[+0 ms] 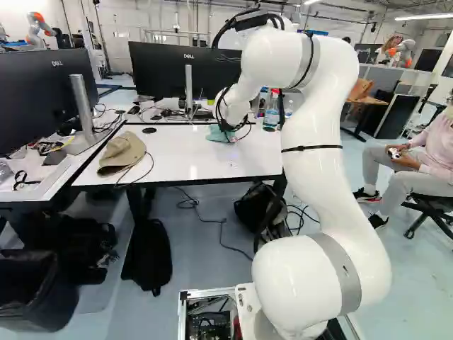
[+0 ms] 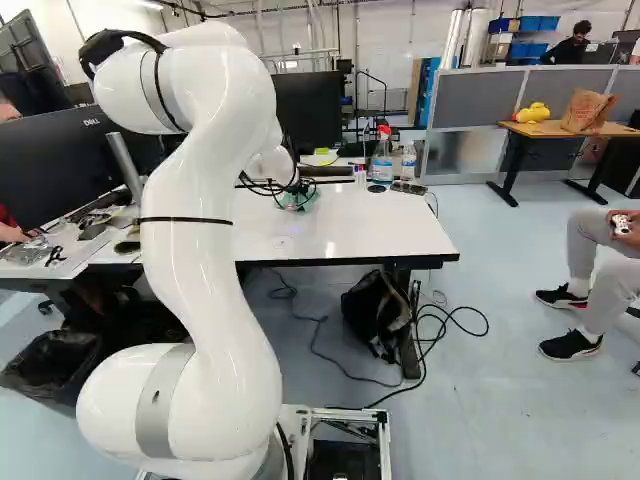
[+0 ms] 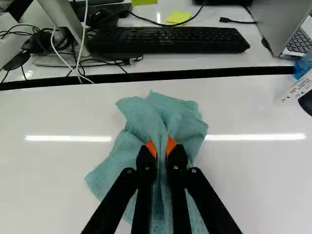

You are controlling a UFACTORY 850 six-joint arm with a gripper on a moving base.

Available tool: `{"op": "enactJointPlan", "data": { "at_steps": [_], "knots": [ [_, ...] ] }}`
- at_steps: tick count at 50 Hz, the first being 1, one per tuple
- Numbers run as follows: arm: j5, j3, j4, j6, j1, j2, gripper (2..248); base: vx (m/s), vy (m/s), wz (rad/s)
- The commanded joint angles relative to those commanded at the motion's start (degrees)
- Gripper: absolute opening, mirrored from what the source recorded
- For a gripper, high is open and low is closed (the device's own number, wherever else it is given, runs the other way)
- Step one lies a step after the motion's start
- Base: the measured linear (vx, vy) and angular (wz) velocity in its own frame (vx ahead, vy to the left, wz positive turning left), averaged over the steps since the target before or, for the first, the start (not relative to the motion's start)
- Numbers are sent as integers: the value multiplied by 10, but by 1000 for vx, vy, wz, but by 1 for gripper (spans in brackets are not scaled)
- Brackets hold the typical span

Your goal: Clean the table with the green towel

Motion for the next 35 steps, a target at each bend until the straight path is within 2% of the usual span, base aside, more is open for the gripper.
{"op": "enactJointPlan", "data": {
  "at_steps": [17, 35],
  "knots": [
    [-10, 2, 0, 0, 1, 1, 41, 0, 0, 0],
    [-10, 43, 0, 0, 18, 31, 41, 0, 0, 0]
  ]
}}
